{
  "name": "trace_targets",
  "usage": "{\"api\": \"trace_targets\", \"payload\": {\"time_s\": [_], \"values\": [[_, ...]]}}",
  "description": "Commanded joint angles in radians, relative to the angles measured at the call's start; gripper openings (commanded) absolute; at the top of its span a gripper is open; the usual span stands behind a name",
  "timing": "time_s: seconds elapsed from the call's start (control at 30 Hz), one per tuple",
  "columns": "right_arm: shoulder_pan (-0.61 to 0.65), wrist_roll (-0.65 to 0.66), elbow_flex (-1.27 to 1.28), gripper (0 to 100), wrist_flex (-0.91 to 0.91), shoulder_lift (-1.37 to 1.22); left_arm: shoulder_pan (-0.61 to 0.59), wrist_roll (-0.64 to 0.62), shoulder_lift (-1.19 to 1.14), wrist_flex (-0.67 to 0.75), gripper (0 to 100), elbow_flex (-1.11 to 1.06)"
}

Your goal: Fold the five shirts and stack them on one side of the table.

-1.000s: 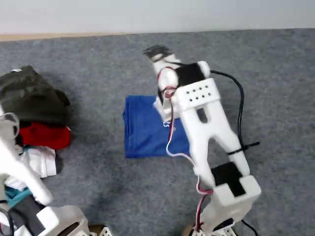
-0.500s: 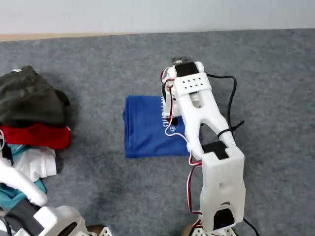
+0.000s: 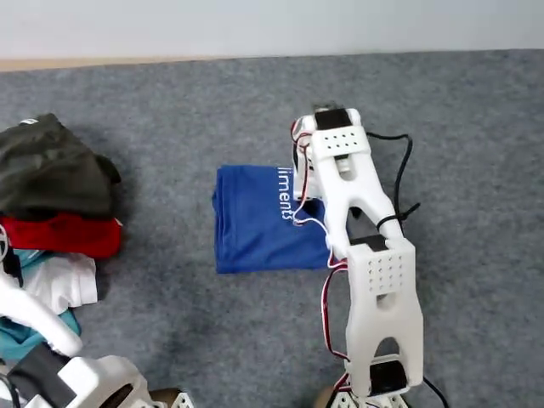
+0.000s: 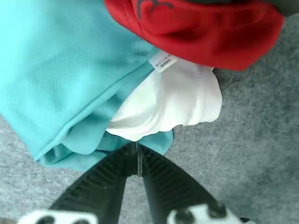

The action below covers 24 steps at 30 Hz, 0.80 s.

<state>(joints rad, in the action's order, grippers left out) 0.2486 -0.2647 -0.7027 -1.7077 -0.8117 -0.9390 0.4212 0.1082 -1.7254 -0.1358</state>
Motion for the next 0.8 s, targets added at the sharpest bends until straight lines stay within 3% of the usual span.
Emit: {"api": "trace_targets", "payload": {"time_s": [0.0, 0.43, 0.63, 0.77], "values": [[0.002, 0.029, -0.049, 29.7, 0.007, -0.012, -0.002, 0.009, 0.043, -0.028, 1, 0.002], [0.059, 0.043, -0.049, 28.8, 0.001, -0.159, -0.002, 0.006, 0.038, -0.028, 1, 0.001], [0.061, 0.132, -0.049, 10.5, -0.005, -0.173, -0.002, 0.005, 0.038, -0.028, 1, -0.001], [0.054, 0.186, -0.069, 4.7, -0.038, -0.173, 0.000, 0.005, 0.037, -0.028, 1, -0.001]]}}
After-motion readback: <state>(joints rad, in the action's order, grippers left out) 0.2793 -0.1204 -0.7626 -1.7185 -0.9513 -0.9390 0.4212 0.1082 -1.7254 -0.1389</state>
